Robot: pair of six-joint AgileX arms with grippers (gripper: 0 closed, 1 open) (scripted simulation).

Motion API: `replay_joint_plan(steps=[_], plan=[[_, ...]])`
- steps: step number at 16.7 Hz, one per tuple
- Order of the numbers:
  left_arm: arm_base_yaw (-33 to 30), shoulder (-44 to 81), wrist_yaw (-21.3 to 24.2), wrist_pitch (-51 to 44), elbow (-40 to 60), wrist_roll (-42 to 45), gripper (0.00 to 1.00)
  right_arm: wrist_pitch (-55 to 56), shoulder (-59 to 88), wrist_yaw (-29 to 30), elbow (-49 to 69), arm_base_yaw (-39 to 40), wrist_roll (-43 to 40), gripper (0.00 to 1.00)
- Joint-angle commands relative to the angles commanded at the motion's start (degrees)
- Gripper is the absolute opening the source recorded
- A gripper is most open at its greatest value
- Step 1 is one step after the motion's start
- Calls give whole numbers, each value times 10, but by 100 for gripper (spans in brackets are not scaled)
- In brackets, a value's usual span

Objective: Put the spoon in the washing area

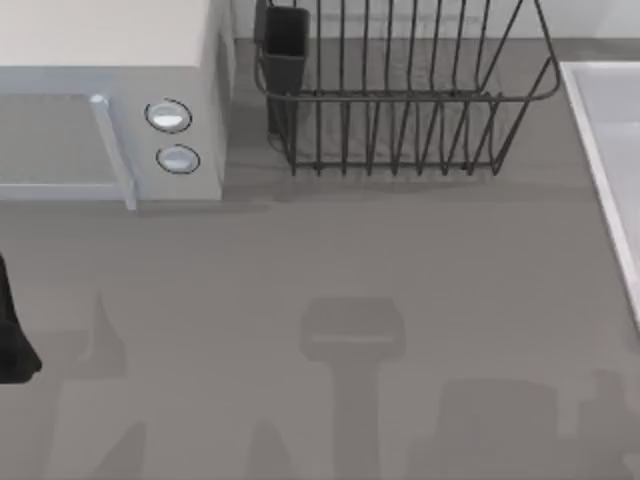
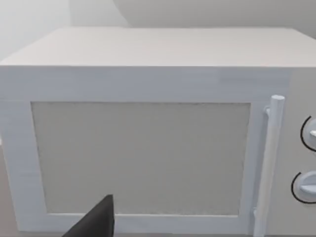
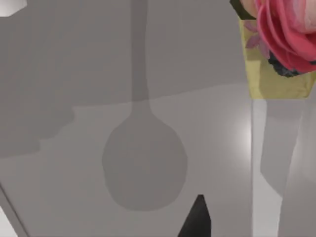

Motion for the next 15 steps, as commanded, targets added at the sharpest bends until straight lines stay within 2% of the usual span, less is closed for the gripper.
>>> replay_joint_plan(steps=[3, 6, 15], plan=[[0, 0, 0, 0, 0, 0, 100, -21, 50, 1, 55, -1, 0, 0], [0, 0, 0, 0, 0, 0, 100, -57, 140, 2, 164, 1, 0, 0], [0, 0, 0, 0, 0, 0, 100, -210, 517, 5, 711, 21, 17, 0]])
